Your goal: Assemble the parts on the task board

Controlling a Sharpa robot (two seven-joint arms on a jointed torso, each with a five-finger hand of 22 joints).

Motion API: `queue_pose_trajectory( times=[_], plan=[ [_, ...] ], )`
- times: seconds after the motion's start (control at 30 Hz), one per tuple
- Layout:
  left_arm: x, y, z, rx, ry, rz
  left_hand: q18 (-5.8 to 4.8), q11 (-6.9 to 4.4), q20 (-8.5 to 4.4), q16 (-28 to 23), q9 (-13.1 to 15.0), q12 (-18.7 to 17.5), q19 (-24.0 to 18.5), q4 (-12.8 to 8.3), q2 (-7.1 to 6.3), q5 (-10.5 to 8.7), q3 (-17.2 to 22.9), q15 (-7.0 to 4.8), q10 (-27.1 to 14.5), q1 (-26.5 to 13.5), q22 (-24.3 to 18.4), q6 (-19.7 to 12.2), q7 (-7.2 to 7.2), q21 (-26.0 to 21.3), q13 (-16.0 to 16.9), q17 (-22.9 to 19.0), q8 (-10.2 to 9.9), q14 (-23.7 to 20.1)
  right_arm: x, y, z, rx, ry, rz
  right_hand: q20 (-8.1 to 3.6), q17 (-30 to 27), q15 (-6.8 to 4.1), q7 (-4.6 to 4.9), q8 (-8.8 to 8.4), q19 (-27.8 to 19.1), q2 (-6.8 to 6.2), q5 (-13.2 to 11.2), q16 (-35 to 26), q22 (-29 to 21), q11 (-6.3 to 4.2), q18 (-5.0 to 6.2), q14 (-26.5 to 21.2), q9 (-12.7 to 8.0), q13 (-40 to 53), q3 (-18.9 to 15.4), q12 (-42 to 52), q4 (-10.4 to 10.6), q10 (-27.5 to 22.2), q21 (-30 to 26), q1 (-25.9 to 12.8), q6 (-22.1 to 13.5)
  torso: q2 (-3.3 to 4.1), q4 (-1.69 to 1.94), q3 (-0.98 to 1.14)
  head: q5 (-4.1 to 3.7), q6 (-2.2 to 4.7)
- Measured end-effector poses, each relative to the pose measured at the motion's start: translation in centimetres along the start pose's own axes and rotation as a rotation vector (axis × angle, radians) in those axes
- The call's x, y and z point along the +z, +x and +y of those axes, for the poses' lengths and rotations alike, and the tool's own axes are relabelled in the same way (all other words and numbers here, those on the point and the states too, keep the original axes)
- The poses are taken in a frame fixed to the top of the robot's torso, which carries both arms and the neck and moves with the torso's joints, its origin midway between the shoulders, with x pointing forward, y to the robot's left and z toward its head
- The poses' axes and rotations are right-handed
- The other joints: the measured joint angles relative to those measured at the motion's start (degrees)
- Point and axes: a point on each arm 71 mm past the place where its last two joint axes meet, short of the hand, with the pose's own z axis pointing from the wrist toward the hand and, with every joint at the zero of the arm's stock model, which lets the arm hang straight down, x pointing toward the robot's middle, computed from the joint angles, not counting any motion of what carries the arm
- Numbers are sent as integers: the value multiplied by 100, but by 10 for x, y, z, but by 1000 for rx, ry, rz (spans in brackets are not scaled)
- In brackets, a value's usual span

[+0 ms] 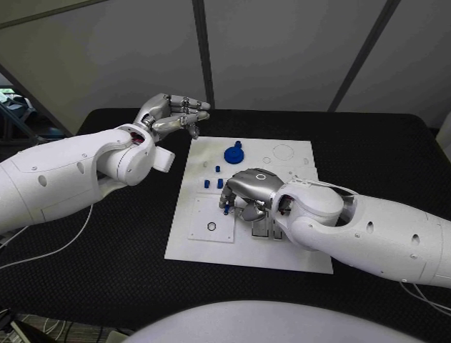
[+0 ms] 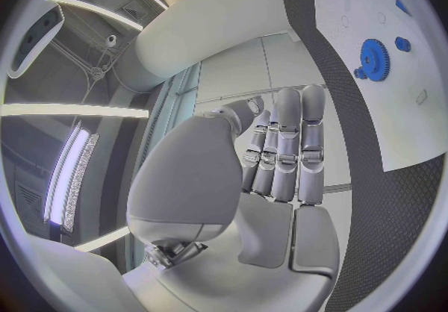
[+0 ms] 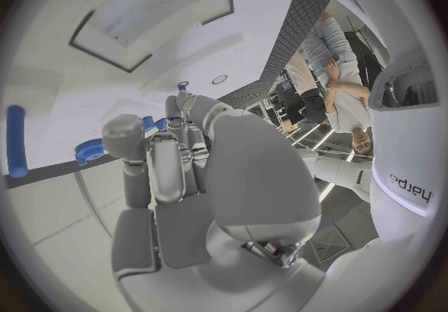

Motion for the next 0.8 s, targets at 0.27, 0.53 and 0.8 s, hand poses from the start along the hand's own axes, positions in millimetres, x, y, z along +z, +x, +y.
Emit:
queue_pose_trajectory(
  times=[0.27, 0.53, 0.8],
  plan=[
    [0, -1, 0, 0, -2, -1, 0, 0, 0, 0, 0, 0, 0, 0, 0, 0, 0, 0, 0, 0, 0, 0, 0, 0, 0, 0, 0, 0, -1, 0, 1, 0, -1, 4, 0, 26, 0, 11, -1, 0, 0, -32, 0, 23, 0, -1, 0, 5, 0, 0, 0, 0, 0, 0, 0, 11, 0, 1, 2, 14, -20],
    [0, -1, 1, 0, -5, 0, 0, 0, 0, 0, 0, 0, 0, 0, 0, 0, 0, 0, 0, 0, 0, 0, 0, 0, 0, 1, 0, 0, -2, 1, 1, 0, 2, 3, 0, 33, 0, 15, -6, 0, -5, -33, 24, 35, 0, 0, 0, 8, 1, -16, 0, -16, 0, 20, -43, 15, -2, 1, 2, 16, -18],
    [0, -1, 1, 0, -8, 2, 0, 0, 0, 0, 0, 23, 0, -16, 0, 0, -16, 0, 1, 0, 0, 0, 0, 0, -5, -4, 0, 0, -3, 1, 2, -3, 3, -4, 0, 44, 0, 14, 4, 0, 24, -33, 24, 49, 0, 0, 0, 7, 2, -32, -23, -32, 0, 20, -72, 15, -2, 1, 2, 20, -35]
  ],
)
